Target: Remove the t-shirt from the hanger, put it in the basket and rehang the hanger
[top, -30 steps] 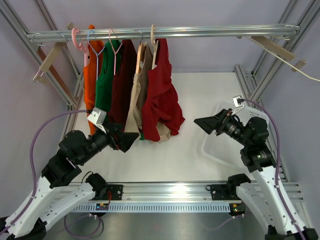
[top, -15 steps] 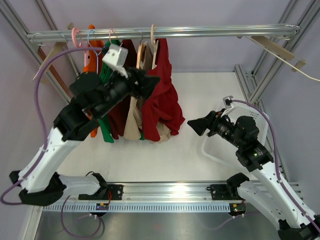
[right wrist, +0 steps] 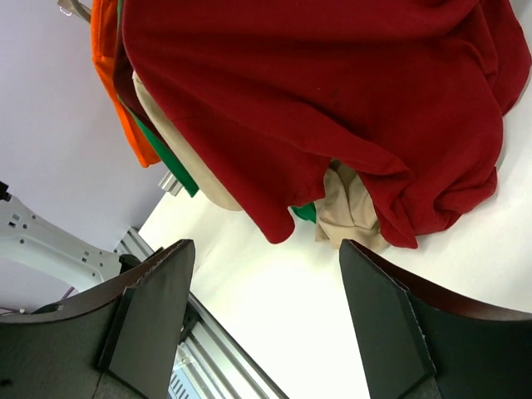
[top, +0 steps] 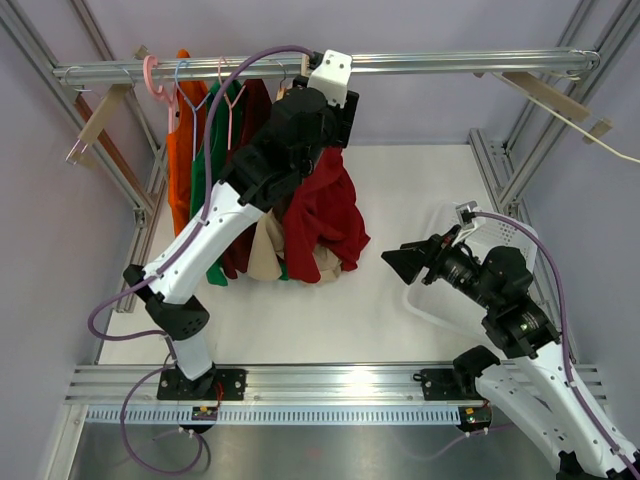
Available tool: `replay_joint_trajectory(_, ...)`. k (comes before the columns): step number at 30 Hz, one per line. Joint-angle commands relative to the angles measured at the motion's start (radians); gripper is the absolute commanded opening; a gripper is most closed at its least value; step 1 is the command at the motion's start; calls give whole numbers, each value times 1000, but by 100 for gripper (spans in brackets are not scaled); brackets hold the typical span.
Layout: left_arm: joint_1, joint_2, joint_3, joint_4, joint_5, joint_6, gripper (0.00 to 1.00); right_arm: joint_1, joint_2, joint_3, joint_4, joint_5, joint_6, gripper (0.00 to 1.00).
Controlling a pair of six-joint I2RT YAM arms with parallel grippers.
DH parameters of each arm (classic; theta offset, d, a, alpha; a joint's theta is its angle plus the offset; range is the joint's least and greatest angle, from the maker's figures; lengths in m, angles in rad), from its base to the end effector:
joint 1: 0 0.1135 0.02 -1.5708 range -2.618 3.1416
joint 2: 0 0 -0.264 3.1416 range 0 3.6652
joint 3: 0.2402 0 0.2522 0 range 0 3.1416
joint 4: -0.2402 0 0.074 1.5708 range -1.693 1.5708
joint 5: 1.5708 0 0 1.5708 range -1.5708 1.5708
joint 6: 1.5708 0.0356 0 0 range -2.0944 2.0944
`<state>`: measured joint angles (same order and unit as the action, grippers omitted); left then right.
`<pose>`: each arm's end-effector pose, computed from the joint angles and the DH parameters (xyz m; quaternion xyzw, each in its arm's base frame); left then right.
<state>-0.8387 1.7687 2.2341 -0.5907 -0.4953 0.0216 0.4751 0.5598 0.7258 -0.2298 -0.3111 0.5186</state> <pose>0.2588 -0.2627 0.5227 0.1558 0.7285 -0.0861 0.6615 0.1156 0.0717 0.3465 -0.0903 0.7226 0.4215 0.5404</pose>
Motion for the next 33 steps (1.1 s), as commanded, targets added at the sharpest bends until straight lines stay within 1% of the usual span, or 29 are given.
replay_joint_trajectory(1, 4, -3, 62, 29, -109, 55, 60, 14, -18, -11, -2, -42, -12, 79)
replay_joint_trajectory(4, 19, -5, 44, 29, -114, 44, 59, 14, -21, -11, -6, -48, -12, 79)
replay_joint_trajectory(7, 27, -43, 6, 29, -108, 14, 58, 17, -21, -14, -8, -57, -11, 79)
replay_joint_trajectory(9, 33, -83, -46, 31, -101, -9, 57, 17, -21, -17, -2, -57, -11, 79)
replay_joint_trajectory(14, 110, -101, -105, 23, -4, -71, 56, 17, -11, -12, 6, -66, -9, 79)
replay_joint_trajectory(17, 145, -89, -91, 9, 47, -92, 55, 19, -9, -12, 4, -68, -9, 79)
replay_joint_trajectory(21, 162, -46, -42, -11, 92, -92, 54, 19, 3, -9, 7, -69, -8, 79)
replay_joint_trajectory(27, 178, -17, -36, -9, 164, -95, 53, 20, 14, -9, 14, -71, -9, 79)
replay_joint_trajectory(30, 178, -3, -25, -11, 184, -95, 51, 20, 22, -9, 15, -72, -8, 79)
replay_joint_trajectory(33, 181, 14, -16, -11, 179, -94, 47, 22, 22, -8, 15, -71, -8, 79)
